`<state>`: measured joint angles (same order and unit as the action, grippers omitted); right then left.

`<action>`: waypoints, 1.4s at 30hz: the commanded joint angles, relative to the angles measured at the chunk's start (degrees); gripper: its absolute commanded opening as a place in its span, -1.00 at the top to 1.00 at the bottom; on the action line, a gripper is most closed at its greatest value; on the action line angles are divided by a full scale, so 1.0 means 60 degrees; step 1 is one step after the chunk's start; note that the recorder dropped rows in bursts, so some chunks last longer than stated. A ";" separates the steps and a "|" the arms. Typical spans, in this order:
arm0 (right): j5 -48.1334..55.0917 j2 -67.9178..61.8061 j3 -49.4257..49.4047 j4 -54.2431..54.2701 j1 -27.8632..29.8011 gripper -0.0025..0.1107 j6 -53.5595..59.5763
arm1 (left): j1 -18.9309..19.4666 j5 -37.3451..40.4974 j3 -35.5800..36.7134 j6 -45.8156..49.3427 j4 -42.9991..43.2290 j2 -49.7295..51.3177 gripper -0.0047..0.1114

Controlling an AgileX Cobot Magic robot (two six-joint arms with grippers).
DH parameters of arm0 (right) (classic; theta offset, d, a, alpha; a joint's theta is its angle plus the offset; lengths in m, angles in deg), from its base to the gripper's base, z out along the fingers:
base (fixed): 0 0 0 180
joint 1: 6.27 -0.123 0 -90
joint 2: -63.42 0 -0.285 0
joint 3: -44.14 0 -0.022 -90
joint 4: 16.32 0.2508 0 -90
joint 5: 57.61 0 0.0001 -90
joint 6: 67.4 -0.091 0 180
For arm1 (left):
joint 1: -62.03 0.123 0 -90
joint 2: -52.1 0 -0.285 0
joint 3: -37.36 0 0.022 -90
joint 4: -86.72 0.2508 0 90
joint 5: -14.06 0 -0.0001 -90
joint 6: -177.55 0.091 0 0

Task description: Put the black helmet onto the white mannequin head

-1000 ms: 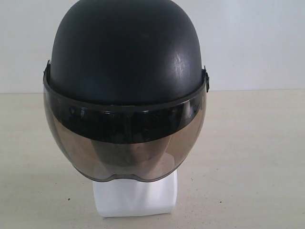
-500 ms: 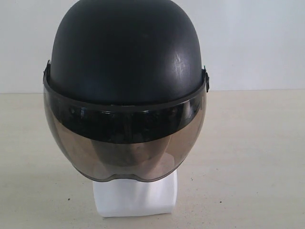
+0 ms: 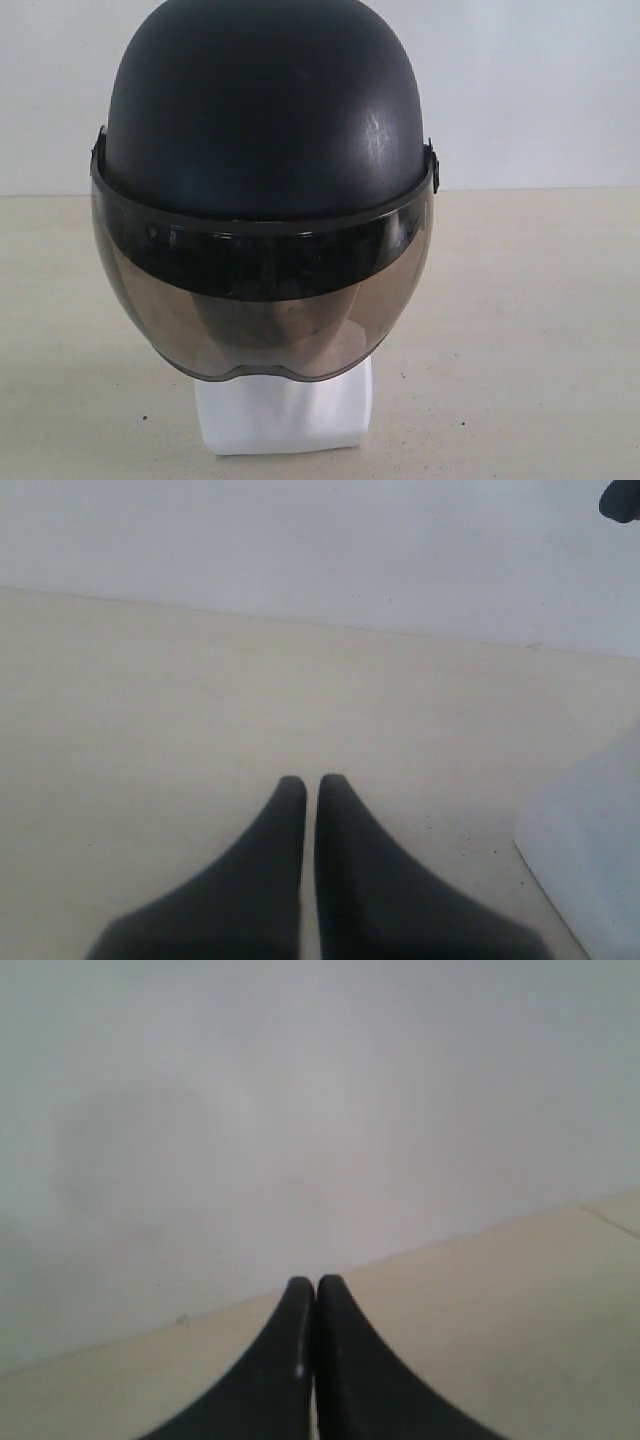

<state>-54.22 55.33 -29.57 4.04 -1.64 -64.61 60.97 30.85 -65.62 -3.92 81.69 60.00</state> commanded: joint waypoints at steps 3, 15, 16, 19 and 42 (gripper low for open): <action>0.0241 0.0051 -0.0585 -0.1162 0.0071 0.96 -0.1781 | -0.0040 0.0002 0.0034 -0.0016 -0.0009 -0.0019 0.84; 0.2337 0.0051 -0.0585 -0.3780 0.0071 0.96 -0.1947 | -0.0040 0.0002 0.0034 -0.0016 -0.0009 -0.0019 0.84; 0.2519 0.0051 -0.0585 -0.3542 0.0071 0.96 -0.1381 | -0.0040 0.0002 0.0034 -0.0016 -0.0009 -0.0019 0.84; 0.2774 0.0051 -0.0585 -0.3088 0.0071 0.96 -0.0306 | -0.0040 0.0002 0.0034 -0.0016 -0.0009 -0.0019 0.84; 0.2822 0.0051 -0.0585 -0.3023 -0.0616 0.96 -0.0381 | -0.0040 0.0002 0.0034 -0.0016 -0.0009 -0.0019 0.84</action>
<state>-37.31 55.33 -33.07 -14.19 -4.98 -67.40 60.97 30.85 -65.62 -3.92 81.69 60.00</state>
